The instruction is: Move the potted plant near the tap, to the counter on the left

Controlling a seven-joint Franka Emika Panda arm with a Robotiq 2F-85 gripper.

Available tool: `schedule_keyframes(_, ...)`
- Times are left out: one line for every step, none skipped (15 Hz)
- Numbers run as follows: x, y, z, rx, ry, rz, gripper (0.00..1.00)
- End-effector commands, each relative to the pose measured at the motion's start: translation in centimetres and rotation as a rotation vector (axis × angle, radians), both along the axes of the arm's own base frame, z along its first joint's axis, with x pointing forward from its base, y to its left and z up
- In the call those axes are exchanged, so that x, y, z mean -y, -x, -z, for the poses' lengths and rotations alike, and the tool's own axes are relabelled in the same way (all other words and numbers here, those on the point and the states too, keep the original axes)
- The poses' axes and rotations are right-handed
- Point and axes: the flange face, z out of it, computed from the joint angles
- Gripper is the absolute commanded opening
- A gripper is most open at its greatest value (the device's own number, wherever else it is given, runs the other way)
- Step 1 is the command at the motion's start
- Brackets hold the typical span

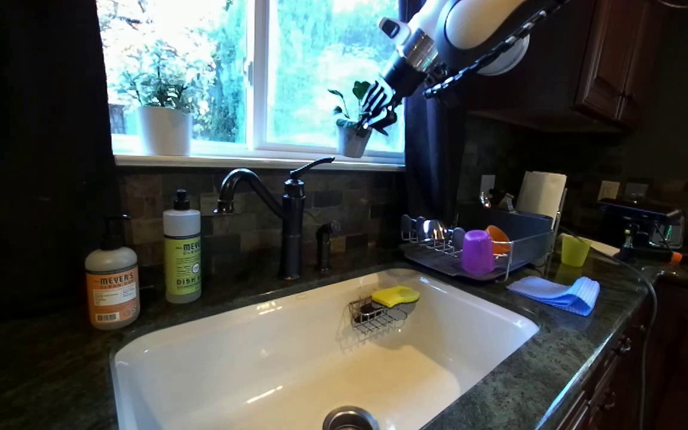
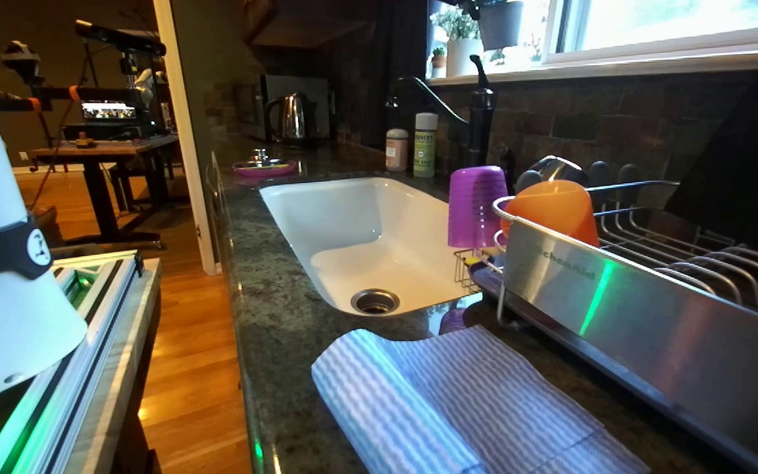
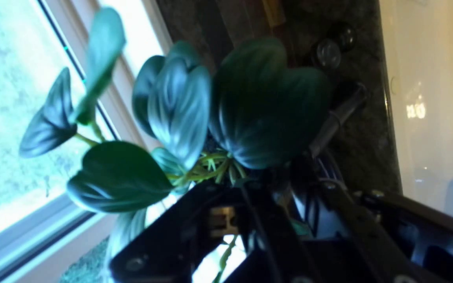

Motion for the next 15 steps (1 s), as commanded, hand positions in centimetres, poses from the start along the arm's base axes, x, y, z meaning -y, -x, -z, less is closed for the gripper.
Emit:
schedule_keyframes(-4.7,0.2,-3.3,0.033,0.002,-0.134,0.04)
schedule_keyframes(-6.4,0.3,-4.0,0.048,-0.001,-0.178,0.04)
schedule_keyframes(-8.4,0.4,-4.5,0.058,-0.012,-0.229,0.04)
schedule_keyframes(-10.4,0.5,-4.7,0.064,-0.033,-0.278,0.04)
schedule_keyframes(-12.0,0.5,-4.8,0.067,-0.064,-0.319,0.04)
schedule_keyframes(-13.0,0.5,-4.6,0.059,-0.1,-0.344,0.04)
schedule_keyframes(-11.2,1.3,-4.6,0.071,-0.07,-0.283,0.15)
schedule_keyframes(-12.4,1.3,-4.5,0.067,-0.088,-0.315,0.15)
schedule_keyframes(-13.1,1.3,-4.4,0.064,-0.096,-0.33,0.15)
schedule_keyframes(-13.3,1.1,-4.2,0.061,-0.097,-0.334,0.15)
schedule_keyframes(-13.2,0.9,-4.1,0.06,-0.097,-0.333,0.15)
schedule_keyframes(-13.1,0.8,-4.0,0.059,-0.096,-0.33,0.15)
schedule_keyframes(-12.9,0.7,-4.0,0.059,-0.095,-0.329,0.15)
schedule_keyframes(-14.1,0.3,-4.0,0.061,-0.092,-0.364,0.04)
schedule_keyframes(-15.3,-0.1,-4.0,0.061,-0.083,-0.399,0.04)
